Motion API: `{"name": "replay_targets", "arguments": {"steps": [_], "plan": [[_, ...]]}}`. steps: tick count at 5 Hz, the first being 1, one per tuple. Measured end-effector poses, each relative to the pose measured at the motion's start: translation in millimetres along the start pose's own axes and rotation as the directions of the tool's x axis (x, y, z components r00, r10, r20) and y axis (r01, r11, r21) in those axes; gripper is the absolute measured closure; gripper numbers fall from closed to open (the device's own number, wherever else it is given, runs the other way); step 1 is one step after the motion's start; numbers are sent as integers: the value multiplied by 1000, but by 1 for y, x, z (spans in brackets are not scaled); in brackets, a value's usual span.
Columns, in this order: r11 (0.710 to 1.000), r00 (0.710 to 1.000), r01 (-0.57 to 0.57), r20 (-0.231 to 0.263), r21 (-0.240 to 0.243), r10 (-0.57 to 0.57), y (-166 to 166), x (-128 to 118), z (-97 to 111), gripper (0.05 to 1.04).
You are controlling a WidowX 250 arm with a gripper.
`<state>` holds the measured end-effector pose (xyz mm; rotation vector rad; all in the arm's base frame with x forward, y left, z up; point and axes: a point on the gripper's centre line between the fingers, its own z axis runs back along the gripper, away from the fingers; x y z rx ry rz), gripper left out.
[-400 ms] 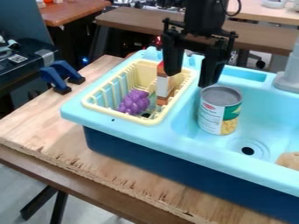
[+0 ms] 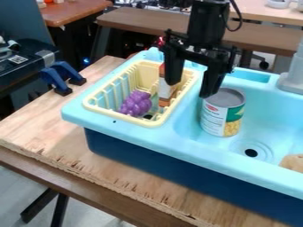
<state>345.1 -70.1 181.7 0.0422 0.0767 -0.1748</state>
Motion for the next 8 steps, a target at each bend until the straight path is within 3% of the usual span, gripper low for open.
{"name": "replay_targets", "arguments": {"steps": [1, 2, 4, 5, 8], "plan": [[1000, 996, -5, 89, 7, 5, 0, 14, 1, 83], [1000, 994, -1, 112, 20, -1, -1, 23, -5, 83], [989, 987, -79, 150, 126, 60, -6, 51, -20, 82], [985, 981, -110, 176, 133, 86, -8, 59, -18, 83], [975, 981, -159, 133, 157, 139, -3, 73, -26, 83]]}}
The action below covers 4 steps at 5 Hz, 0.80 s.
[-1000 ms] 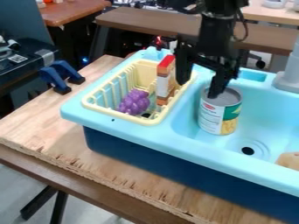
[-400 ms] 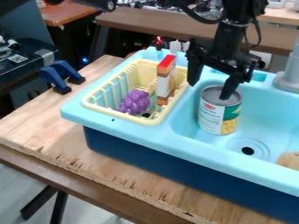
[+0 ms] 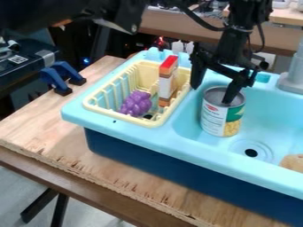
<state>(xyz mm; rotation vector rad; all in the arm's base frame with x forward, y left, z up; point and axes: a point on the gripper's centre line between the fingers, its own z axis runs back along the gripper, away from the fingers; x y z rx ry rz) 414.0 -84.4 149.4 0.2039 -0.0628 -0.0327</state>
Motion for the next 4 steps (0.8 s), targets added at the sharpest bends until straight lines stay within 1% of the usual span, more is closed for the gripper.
{"name": "replay_targets", "arguments": {"steps": [1, 2, 3, 4], "plan": [[999, 998, -47, 35, -17, 47, -6, 4, -7, 82], [997, 996, -67, 62, -38, 69, -14, 4, -7, 82], [995, 992, -70, 104, -73, 77, -23, 4, -5, 82], [990, 988, -62, 132, -125, 78, -39, 6, -1, 82]]}}
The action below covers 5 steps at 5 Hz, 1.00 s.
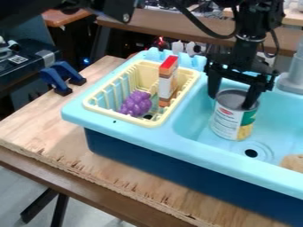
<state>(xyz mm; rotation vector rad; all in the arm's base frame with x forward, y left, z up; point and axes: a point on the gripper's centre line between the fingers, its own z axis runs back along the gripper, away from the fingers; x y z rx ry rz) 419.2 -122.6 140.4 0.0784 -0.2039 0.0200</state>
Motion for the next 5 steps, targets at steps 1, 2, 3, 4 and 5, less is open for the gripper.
{"name": "replay_targets", "arguments": {"steps": [1, 2, 3, 4, 5], "plan": [[998, 1000, 8, 2, -55, -8, -16, 4, 1, 83], [996, 999, 32, -14, -88, -34, -35, 10, 0, 83], [989, 999, 51, -6, -140, -52, -47, 14, 1, 83], [984, 996, 94, 8, -152, -93, -60, 13, 4, 83], [978, 992, 126, 22, -167, -124, -79, 5, 4, 82]]}}
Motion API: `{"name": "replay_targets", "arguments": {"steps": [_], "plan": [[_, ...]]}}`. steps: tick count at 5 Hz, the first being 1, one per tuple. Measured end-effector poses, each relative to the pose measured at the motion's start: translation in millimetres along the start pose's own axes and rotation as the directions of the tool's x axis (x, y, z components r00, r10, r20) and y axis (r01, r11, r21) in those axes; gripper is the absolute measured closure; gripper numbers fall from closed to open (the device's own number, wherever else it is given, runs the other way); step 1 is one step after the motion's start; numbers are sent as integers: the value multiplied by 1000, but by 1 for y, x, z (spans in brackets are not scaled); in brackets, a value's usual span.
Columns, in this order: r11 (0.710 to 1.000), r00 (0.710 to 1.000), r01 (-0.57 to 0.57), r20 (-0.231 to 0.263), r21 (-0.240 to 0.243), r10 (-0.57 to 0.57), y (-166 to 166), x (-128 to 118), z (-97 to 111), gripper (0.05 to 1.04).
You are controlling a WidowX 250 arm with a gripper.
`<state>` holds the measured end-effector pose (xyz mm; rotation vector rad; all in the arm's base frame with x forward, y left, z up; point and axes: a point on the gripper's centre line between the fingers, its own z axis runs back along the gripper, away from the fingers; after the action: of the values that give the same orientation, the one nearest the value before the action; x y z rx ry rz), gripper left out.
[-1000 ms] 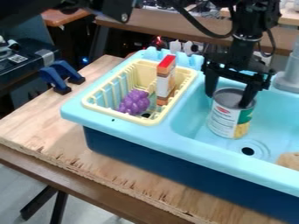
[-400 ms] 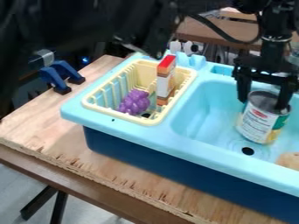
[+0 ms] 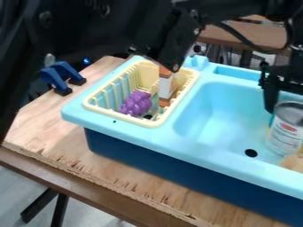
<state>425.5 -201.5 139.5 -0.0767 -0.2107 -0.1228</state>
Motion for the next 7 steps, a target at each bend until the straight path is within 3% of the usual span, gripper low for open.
{"name": "replay_targets", "arguments": {"steps": [1, 2, 3, 5, 6, 7], "plan": [[1000, 1000, -5, -7, -1, 5, -3, -10, 1, 82], [999, 1000, -12, 5, -40, 12, -7, -17, 0, 82], [997, 1000, -10, 29, -76, 12, -10, -15, -1, 82], [995, 995, -11, 99, -103, 22, 3, -2, 9, 82], [994, 995, 14, 102, -110, -3, 13, 1, 12, 82], [983, 995, 99, 44, -153, -93, 20, -2, 42, 82]]}}
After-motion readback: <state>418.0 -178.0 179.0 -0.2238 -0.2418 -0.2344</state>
